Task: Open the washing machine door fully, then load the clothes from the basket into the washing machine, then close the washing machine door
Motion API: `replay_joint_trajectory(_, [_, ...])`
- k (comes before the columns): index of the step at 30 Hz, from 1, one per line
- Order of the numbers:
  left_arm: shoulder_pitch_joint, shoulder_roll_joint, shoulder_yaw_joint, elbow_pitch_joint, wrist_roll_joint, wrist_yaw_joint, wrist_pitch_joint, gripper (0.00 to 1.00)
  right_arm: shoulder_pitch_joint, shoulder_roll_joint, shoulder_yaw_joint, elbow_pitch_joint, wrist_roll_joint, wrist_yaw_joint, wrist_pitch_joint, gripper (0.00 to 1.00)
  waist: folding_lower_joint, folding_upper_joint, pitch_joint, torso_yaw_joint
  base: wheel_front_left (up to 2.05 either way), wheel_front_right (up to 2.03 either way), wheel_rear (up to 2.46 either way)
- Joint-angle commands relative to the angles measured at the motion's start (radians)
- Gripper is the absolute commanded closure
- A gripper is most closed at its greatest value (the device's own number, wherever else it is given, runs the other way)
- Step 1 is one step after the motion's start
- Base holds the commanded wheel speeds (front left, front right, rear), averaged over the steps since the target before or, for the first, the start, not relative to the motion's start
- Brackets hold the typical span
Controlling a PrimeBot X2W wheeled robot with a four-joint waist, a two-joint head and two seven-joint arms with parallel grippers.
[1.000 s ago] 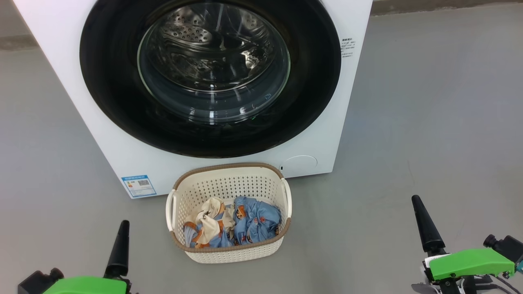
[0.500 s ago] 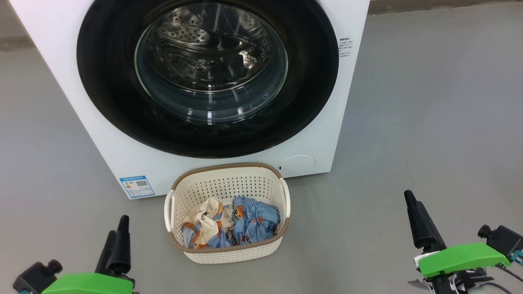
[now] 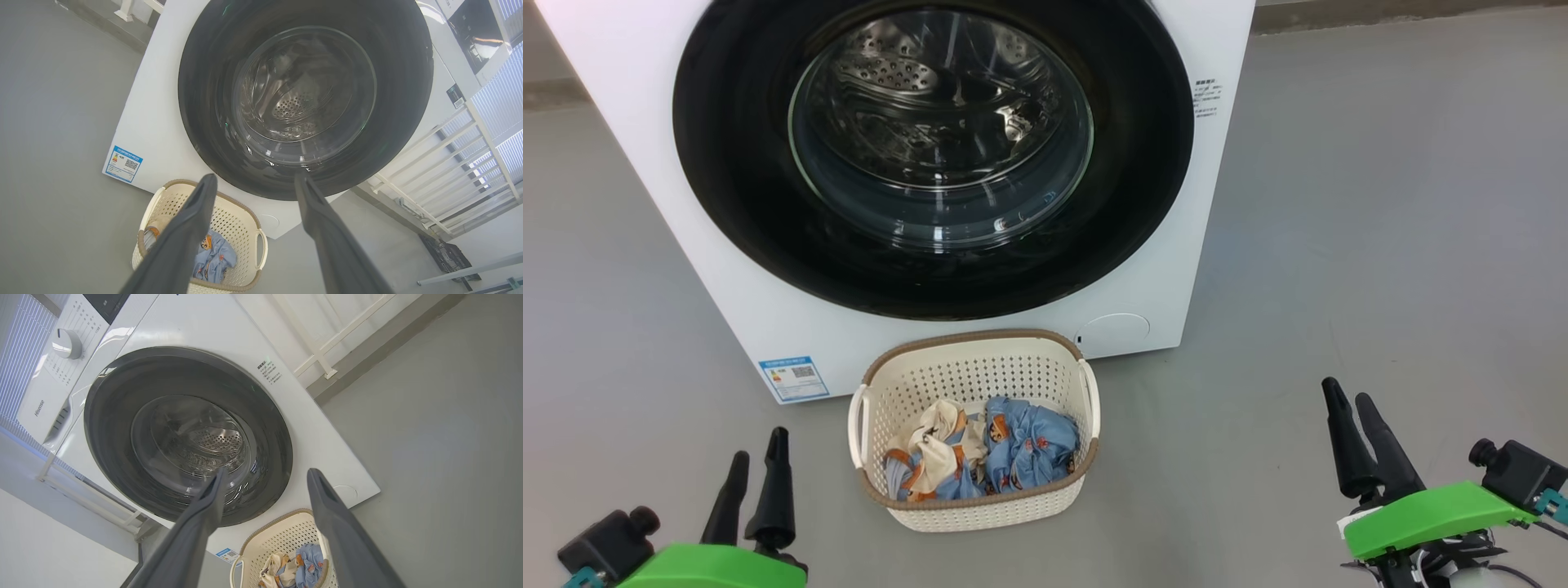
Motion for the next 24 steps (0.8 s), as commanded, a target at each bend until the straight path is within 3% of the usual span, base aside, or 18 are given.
replay_joint_trajectory(1, [-0.054, 0.031, 0.019, -0.032, 0.038, -0.007, -0.013, 0.00, -0.048, -0.015, 0.026, -0.030, -0.033, 0.007, -0.014, 0.00, 0.0000, 0.0000, -0.001, -0.001, 0.00, 0.00, 0.00])
replay_joint_trajectory(24, [-0.053, 0.047, 0.018, -0.046, 0.409, -0.009, -0.078, 0.00, -0.066, -0.021, 0.041, -0.018, -0.366, 0.009, -0.078, 0.00, -0.0001, 0.0000, -0.005, -0.008, 0.00, 0.00, 0.00])
